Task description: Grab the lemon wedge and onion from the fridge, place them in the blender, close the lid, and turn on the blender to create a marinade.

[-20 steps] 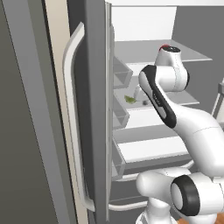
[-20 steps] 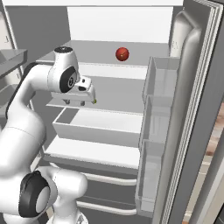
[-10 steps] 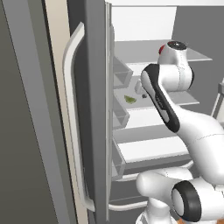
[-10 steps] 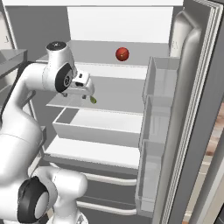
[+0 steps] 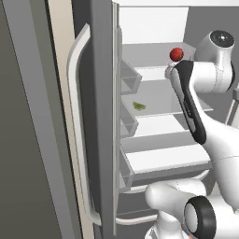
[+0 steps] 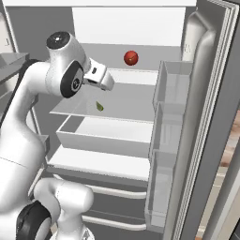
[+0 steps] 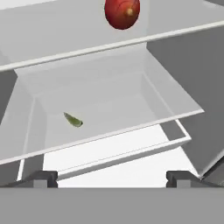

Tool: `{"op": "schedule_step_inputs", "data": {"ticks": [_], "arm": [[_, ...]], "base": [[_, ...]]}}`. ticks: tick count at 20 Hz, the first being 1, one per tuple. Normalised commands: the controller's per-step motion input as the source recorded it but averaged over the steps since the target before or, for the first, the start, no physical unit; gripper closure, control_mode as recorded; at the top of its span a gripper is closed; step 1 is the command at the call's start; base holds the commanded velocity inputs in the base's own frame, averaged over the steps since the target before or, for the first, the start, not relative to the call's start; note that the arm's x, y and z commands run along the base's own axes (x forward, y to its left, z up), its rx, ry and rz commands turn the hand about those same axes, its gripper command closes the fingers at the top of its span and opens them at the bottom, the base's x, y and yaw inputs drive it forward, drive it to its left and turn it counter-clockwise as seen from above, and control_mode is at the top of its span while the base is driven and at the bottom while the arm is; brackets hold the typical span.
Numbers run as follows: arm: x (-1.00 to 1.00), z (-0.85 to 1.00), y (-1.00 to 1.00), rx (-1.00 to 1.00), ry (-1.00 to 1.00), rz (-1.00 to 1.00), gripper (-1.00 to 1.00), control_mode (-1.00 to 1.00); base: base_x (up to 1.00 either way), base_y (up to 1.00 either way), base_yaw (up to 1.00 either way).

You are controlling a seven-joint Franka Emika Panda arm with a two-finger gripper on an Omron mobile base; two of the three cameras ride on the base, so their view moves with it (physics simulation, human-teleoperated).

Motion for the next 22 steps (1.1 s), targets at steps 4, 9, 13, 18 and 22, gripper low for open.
{"op": "schedule_step_inputs", "data": {"ticks": [4,9,13,18,22], "arm": [[0.06,0.89,-0.55,0.01,-0.12,-0.34,-1.00,-1.00],[0.54,0.46,-0.40,0.00,-0.01,-0.20,-1.00,-1.00],[0.66,0.00,-0.05,0.00,0.08,0.00,-1.00,-1.00],[0.57,-0.09,-0.03,0.00,0.06,0.05,-1.00,-1.00],[0.62,-0.08,-0.16,0.00,0.02,0.07,-1.00,-1.00]], "base": [[0.00,0.00,0.00],[0.00,0.00,0.00],[0.00,0.00,0.00],[0.00,0.00,0.00],[0.00,0.00,0.00]]}}
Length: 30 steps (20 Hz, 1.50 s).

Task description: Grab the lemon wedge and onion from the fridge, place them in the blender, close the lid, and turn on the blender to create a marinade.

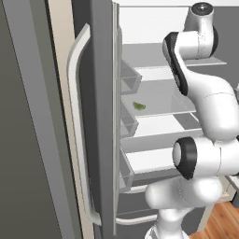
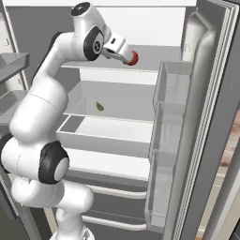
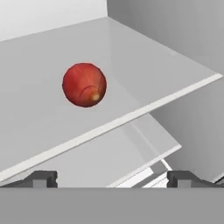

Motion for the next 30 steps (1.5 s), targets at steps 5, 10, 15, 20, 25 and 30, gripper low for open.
{"op": "schedule_step_inputs", "data": {"ticks": [5,10,15,20,25,30], "arm": [[0.59,-0.26,-0.24,0.00,0.01,0.08,-1.00,-1.00],[0.59,-0.26,-0.14,0.00,0.00,0.06,-1.00,-1.00],[0.51,-0.11,-0.01,0.00,0.00,0.02,-1.00,-1.00],[0.35,-0.17,-0.02,0.00,-0.01,0.00,-1.00,-1.00],[0.30,-0.17,-0.02,0.00,-0.06,0.00,-1.00,-1.00],[0.27,-0.09,-0.03,0.00,-0.10,0.00,-1.00,-1.00]], "base": [[0.00,0.00,0.00],[0.00,0.00,0.00],[0.00,0.00,0.00],[0.00,0.00,0.00],[0.00,0.00,0.00],[0.00,0.00,0.00]]}}
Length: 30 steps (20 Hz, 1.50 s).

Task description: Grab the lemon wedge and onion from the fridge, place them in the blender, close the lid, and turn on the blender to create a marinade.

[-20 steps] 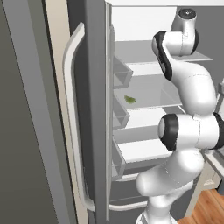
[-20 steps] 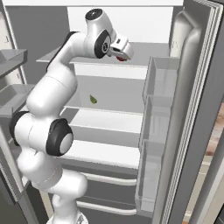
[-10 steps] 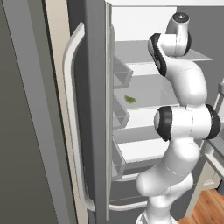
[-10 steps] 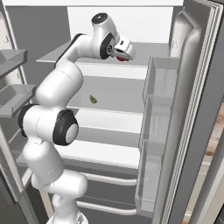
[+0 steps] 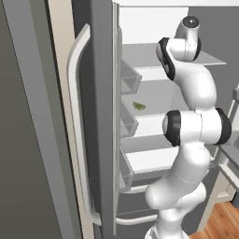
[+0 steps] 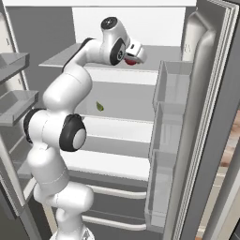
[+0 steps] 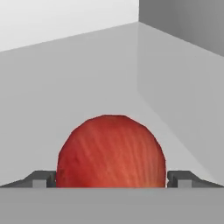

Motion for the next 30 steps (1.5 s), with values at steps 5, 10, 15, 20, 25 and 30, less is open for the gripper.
{"op": "schedule_step_inputs", "data": {"ticks": [5,10,15,20,25,30], "arm": [[0.03,-0.19,-0.01,0.00,-0.09,0.00,1.00,-1.00],[0.00,-0.23,0.00,0.00,-0.13,0.00,1.00,-1.00],[-0.30,-0.19,0.08,-0.01,-0.14,0.00,1.00,-1.00],[-0.84,-0.01,0.30,-0.06,-0.27,0.03,1.00,-1.00],[-1.00,0.04,0.31,-0.06,-0.40,0.08,1.00,-1.00],[-1.00,0.31,0.18,-0.07,-0.24,0.08,1.00,-1.00]], "base": [[0.00,0.00,0.00],[0.00,0.00,0.00],[0.00,0.00,0.00],[0.00,0.00,0.00],[0.00,0.00,0.00],[0.00,0.00,0.00]]}}
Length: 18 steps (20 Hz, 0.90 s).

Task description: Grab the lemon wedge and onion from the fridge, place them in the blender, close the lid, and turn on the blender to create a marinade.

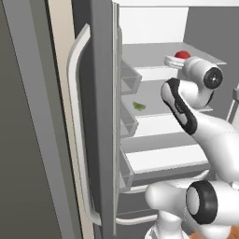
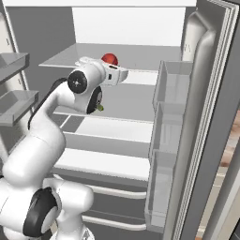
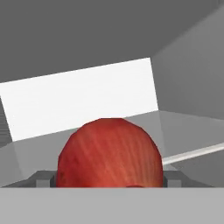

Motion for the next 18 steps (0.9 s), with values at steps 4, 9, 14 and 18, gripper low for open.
{"op": "schedule_step_inputs", "data": {"ticks": [4,9,14,18], "arm": [[-1.00,0.34,0.12,-0.09,-0.01,0.05,1.00,-1.00],[-1.00,0.25,0.06,-0.12,0.06,0.06,1.00,-1.00],[-1.00,0.10,0.06,-0.15,0.25,0.06,1.00,-1.00],[-1.00,-0.21,0.12,-0.21,0.41,0.03,1.00,-1.00]], "base": [[0.00,0.00,0.00],[0.00,0.00,0.00],[0.00,0.00,0.00],[0.00,0.00,0.00]]}}
